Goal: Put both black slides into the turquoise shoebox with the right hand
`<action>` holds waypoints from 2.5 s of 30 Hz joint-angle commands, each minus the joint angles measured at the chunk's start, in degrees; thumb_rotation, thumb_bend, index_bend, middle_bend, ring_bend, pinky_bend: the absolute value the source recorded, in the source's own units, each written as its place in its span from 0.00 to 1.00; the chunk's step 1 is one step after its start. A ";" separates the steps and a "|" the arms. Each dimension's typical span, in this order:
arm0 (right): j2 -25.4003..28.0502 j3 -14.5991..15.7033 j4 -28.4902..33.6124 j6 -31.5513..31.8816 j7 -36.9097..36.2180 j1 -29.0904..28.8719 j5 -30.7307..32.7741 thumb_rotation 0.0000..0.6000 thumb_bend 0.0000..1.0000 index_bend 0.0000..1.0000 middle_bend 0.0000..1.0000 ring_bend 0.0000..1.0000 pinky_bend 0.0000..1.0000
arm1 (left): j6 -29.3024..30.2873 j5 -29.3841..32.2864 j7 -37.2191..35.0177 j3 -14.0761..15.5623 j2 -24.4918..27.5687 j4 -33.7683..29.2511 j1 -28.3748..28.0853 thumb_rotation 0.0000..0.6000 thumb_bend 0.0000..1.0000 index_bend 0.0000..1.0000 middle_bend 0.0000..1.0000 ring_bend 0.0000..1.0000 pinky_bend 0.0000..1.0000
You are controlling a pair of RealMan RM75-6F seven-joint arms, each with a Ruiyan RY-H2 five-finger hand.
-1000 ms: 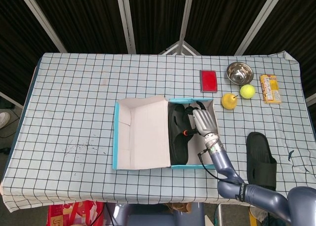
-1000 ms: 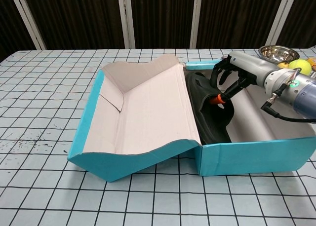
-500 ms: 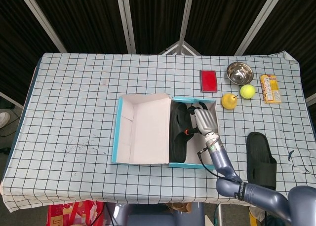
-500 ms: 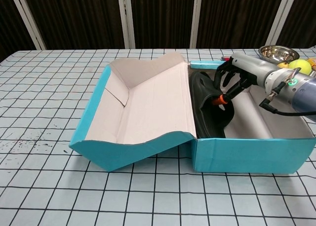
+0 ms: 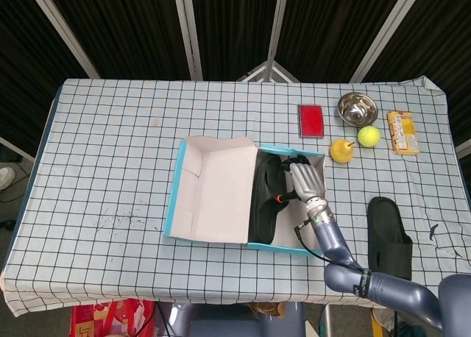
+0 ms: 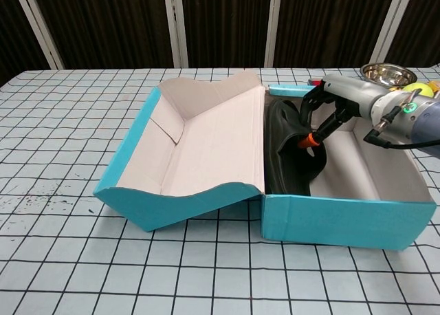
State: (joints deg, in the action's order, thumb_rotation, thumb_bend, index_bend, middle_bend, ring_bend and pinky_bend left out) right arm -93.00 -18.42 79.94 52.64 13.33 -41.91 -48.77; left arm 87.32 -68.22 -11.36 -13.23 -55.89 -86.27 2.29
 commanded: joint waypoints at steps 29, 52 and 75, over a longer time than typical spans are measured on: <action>4.22 0.98 5.08 -2.75 2.25 -2.89 6.69 1.00 0.19 0.00 0.20 0.06 0.00 | -0.07 0.10 -0.26 -0.01 0.12 -0.06 0.07 1.00 0.81 0.23 0.10 0.06 0.14; 7.56 3.48 9.11 -0.68 10.45 -6.62 16.11 1.00 0.00 0.00 0.10 0.01 0.00 | -0.15 0.11 -0.03 0.04 0.07 -0.10 0.01 1.00 0.81 0.23 0.10 0.06 0.14; 12.70 3.67 17.78 3.40 16.31 -10.33 23.94 1.00 0.00 0.00 0.07 0.01 0.00 | -0.31 -0.16 -1.25 0.10 0.30 -0.10 0.14 1.00 0.81 0.23 0.10 0.06 0.14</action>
State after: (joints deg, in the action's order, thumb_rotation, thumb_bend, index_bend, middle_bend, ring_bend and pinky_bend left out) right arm -80.57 -14.83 97.44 55.76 29.21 -51.98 -25.16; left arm 86.97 -68.34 -12.55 -13.13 -55.62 -86.37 2.40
